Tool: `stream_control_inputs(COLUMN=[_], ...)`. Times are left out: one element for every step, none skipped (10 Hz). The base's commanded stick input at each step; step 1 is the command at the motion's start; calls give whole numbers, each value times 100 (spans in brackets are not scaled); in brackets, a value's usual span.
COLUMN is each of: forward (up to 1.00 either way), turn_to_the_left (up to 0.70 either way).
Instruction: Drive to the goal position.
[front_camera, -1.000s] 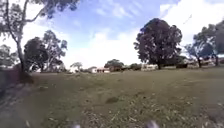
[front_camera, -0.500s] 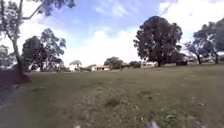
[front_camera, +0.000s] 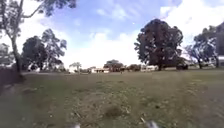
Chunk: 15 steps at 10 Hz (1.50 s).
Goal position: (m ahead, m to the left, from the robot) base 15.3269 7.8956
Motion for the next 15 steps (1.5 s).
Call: stream_control_inputs(forward=[70,70,70,70,70,70,70,70,70,70,70,70,70,70,70], turn_to_the_left=[0,0,0,0,0,0,0,0,14,35,35,35,35,13,0])
